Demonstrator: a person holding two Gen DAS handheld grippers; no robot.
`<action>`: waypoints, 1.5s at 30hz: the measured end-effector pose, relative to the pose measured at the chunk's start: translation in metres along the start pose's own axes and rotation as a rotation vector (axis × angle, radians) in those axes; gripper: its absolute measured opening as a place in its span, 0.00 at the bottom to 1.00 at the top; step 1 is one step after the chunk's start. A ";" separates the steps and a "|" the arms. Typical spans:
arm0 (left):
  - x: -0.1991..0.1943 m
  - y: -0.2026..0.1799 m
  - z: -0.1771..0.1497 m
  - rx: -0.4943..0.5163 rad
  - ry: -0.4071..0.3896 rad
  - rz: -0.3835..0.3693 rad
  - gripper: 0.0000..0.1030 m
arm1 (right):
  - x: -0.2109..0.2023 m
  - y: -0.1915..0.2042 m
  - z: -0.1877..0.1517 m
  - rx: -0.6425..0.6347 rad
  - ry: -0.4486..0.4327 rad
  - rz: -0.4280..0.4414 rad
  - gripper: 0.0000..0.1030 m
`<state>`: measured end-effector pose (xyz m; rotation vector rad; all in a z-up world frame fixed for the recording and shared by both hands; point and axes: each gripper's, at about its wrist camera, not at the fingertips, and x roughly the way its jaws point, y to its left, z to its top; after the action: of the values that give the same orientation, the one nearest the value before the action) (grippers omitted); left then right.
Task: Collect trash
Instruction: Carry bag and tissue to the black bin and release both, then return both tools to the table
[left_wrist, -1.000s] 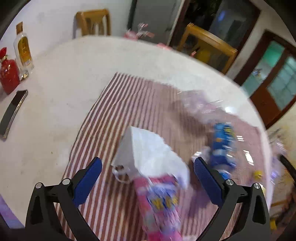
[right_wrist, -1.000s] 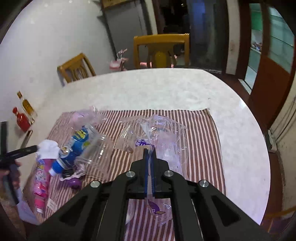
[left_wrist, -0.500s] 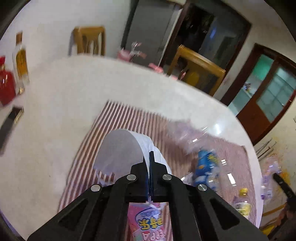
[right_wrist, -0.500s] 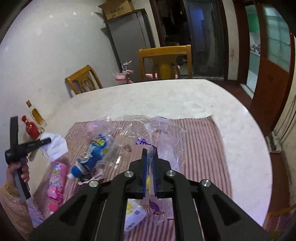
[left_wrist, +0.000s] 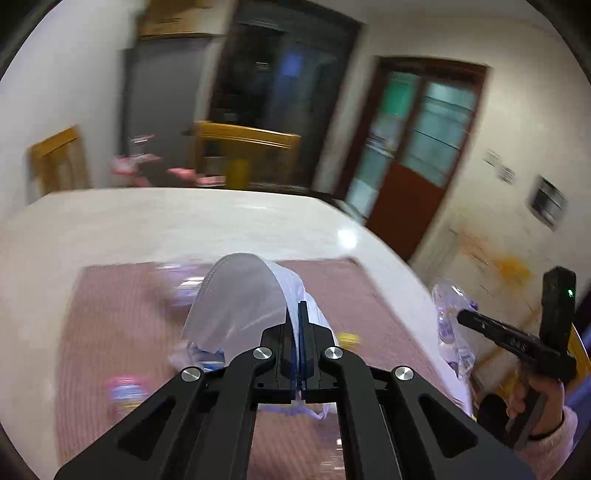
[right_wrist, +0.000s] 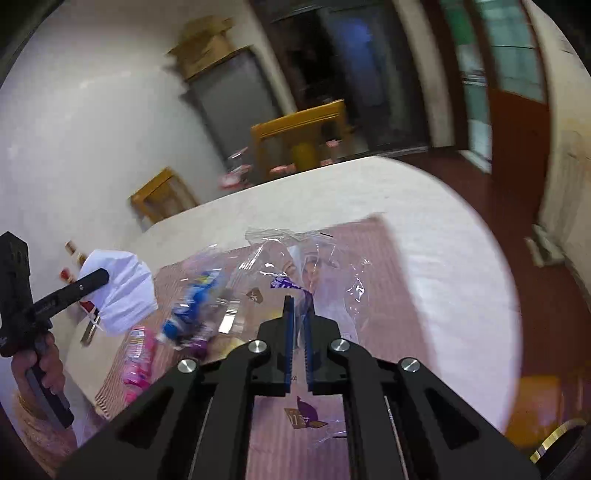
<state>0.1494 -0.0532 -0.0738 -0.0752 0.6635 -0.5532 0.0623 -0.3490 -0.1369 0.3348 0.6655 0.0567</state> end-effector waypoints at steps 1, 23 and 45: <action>0.007 -0.017 0.000 0.030 0.011 -0.037 0.00 | -0.014 -0.014 -0.007 0.021 -0.011 -0.041 0.06; 0.114 -0.388 -0.127 0.610 0.362 -0.568 0.00 | -0.190 -0.316 -0.249 0.814 -0.022 -0.771 0.82; 0.176 -0.511 -0.275 0.769 0.548 -0.595 0.91 | -0.262 -0.303 -0.254 0.866 -0.224 -0.791 0.84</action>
<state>-0.1387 -0.5503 -0.2685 0.6411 0.9195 -1.4011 -0.3161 -0.6038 -0.2649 0.8678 0.5308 -1.0357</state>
